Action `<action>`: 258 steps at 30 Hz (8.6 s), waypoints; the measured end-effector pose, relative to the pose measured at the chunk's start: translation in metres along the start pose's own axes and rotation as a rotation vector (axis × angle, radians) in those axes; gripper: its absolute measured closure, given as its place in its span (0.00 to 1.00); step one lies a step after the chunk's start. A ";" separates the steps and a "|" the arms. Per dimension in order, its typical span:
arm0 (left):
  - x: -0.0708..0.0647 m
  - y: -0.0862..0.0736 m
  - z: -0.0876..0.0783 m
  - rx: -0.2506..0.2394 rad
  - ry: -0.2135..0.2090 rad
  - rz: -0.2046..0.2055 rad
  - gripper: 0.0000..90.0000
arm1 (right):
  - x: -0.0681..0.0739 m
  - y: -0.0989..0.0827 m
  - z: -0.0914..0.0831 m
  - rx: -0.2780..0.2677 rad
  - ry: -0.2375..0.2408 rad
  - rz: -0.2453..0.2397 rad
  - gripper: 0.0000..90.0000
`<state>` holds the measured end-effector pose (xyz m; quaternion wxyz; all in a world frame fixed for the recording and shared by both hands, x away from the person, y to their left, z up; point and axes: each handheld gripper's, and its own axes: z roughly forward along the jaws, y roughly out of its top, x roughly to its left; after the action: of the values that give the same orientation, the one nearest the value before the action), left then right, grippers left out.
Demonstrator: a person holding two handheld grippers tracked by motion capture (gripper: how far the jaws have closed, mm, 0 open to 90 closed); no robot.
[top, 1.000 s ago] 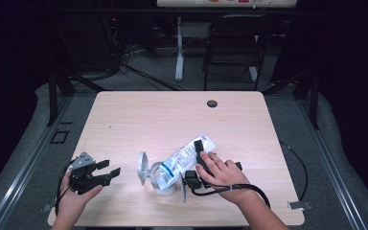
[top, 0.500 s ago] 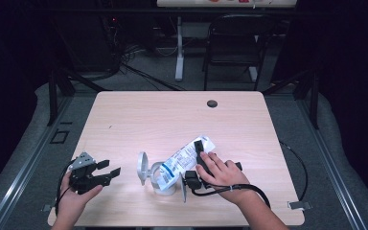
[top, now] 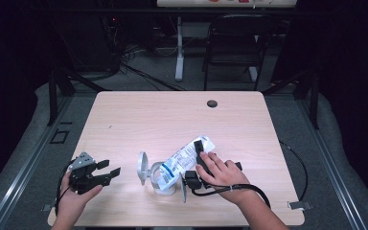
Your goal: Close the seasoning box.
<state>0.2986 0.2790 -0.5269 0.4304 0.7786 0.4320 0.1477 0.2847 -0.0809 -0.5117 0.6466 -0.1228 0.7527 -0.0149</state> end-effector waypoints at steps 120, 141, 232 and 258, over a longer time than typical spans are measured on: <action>0.001 -0.001 0.001 0.002 0.001 -0.001 0.44 | -0.004 -0.001 -0.003 -0.015 -0.019 -0.031 0.63; 0.001 -0.001 0.000 0.001 0.001 -0.001 0.44 | -0.004 -0.001 -0.003 -0.017 -0.021 -0.032 0.63; 0.002 -0.001 0.000 0.004 0.004 -0.002 0.44 | -0.008 -0.001 -0.004 -0.014 -0.041 -0.073 0.64; 0.002 -0.001 0.000 0.003 0.005 -0.005 0.44 | -0.010 0.000 -0.005 -0.018 -0.051 -0.094 0.65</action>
<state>0.2995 0.2811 -0.5284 0.4285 0.7780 0.4350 0.1479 0.2811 -0.0799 -0.5012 0.6630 -0.1641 0.7295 -0.0350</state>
